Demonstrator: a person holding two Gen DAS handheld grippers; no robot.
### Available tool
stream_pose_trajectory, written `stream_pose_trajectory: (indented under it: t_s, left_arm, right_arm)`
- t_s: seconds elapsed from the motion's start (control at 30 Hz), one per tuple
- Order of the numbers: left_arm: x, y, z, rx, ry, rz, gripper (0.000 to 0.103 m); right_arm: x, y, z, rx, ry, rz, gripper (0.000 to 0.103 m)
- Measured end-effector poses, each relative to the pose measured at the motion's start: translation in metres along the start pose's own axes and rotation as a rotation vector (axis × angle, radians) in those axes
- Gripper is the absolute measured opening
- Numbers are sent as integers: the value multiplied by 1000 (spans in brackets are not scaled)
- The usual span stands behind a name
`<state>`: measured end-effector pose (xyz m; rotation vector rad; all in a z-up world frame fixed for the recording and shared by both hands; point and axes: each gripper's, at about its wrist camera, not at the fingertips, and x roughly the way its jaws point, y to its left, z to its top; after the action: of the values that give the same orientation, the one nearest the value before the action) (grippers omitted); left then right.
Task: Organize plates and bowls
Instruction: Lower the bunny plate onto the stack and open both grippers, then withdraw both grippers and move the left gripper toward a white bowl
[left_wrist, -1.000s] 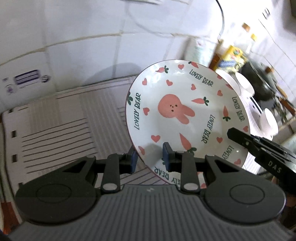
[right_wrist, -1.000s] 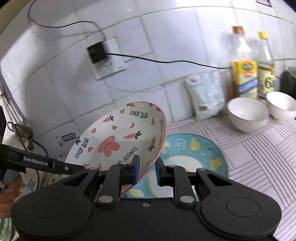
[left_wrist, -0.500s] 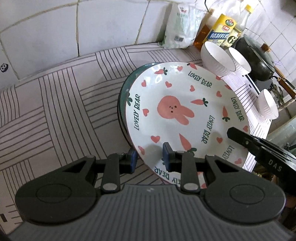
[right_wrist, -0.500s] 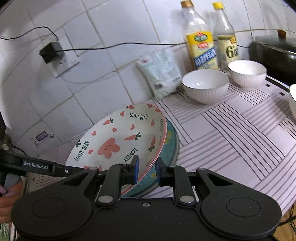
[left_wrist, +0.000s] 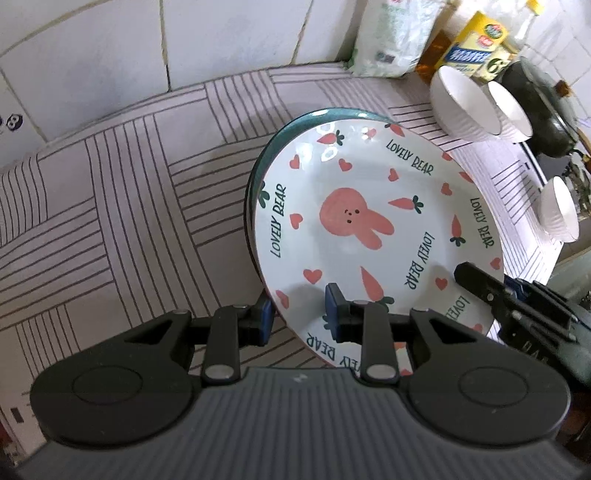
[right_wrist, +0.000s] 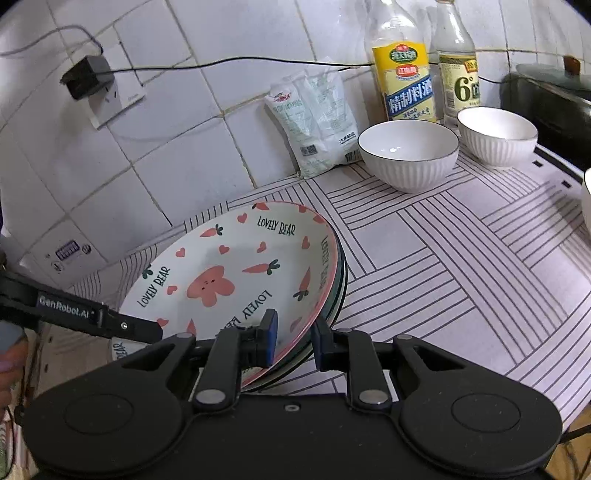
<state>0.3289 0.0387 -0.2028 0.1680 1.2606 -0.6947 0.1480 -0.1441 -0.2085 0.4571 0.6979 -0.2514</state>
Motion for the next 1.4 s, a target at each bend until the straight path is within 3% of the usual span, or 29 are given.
stream_pose_trajectory:
  t_s: [0.17,0.4,0.8,1.0,1.1,1.23,1.4]
  left_arm:
    - [1,-9,6,32,13,49,28]
    - [5,-10,7,0,35,70,28]
    - [-19,-18,-5,10,-7,62,26]
    - [-60,-47,-11,63,-53,61,27]
    - [-81,-62,-14,88,-69,52,29]
    - [-106,-82,-18,124,-97,70,41]
    - [-120,-100,-27,150,-87,90,48]
  right_arm:
    - [7,17,4,-119,51,-96,27]
    - [11,26,2,-162,74,-130,34]
    - [15,32,0,-198,91,-152,40]
    - [-25,40,3,-256,53,-154,42]
    - [-51,39,9,-253,40,-137,50]
    - [-82,37,18,-272,20,-131,58]
    - [-110,33,28,-297,33,-88,58]
